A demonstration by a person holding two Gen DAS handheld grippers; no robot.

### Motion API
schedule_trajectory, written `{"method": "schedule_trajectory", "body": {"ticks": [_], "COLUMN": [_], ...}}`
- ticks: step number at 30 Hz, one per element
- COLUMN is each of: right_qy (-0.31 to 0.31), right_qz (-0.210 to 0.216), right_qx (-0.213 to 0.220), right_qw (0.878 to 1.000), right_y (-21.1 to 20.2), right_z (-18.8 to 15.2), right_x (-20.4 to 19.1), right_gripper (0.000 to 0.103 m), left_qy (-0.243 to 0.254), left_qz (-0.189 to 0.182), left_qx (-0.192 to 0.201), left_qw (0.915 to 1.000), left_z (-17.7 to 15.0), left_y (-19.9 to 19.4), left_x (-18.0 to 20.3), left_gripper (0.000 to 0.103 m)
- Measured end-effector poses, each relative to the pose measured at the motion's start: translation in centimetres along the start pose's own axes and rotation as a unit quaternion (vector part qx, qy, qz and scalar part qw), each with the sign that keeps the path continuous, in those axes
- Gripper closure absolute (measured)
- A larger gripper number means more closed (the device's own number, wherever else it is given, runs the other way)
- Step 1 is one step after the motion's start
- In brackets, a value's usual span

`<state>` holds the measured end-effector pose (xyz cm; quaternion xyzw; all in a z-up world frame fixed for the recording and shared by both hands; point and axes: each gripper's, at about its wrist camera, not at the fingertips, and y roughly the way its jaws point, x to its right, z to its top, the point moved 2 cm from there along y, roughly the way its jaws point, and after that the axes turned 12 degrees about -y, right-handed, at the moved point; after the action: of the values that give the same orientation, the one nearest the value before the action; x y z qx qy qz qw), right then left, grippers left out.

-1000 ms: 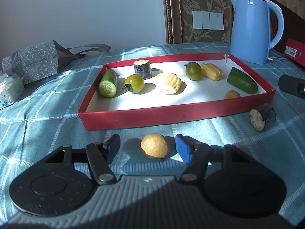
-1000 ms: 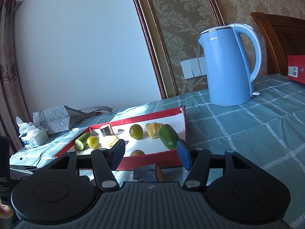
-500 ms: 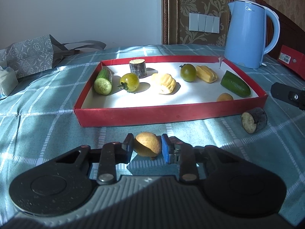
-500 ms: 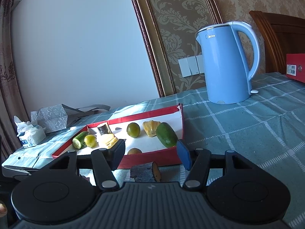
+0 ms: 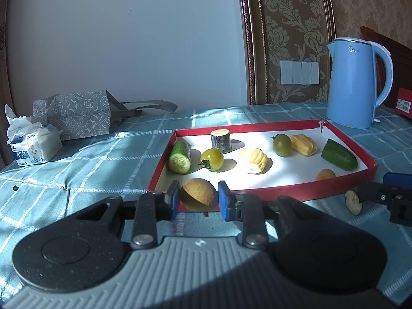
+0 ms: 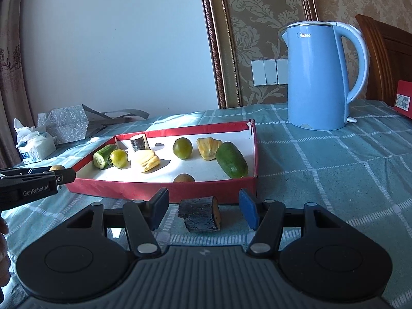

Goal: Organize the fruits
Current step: 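Lift the tan round fruit with the left gripper while the right grasps the dark cut piece, then carry the tan fruit into the tray and open the left gripper while the right holds the dark piece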

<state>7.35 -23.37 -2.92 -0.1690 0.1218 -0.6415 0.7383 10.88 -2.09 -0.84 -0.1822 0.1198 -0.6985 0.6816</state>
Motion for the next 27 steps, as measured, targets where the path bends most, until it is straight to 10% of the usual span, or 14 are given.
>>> {"method": "schedule_trajectory", "body": {"ticks": [13,27], "right_qy": [-0.052,-0.058], "right_qz": [-0.013,-0.018], "right_qx": [-0.044,-0.063], "right_qw": [0.998,0.996], "right_y": [1.4,2.0], "right_z": [0.0,-0.1], "right_x": [-2.0,-2.2], "right_gripper": [0.044,0.067], "left_qy": [0.002,0.008], "left_qz": [-0.009,-0.009], "left_qx": [-0.019,-0.025], "left_qw": [0.9998,0.9996], "left_z": [-0.2,-0.3], "left_y": [0.3,0.5], "left_x": [0.0,0.1], "left_gripper": [0.075,0.075]}}
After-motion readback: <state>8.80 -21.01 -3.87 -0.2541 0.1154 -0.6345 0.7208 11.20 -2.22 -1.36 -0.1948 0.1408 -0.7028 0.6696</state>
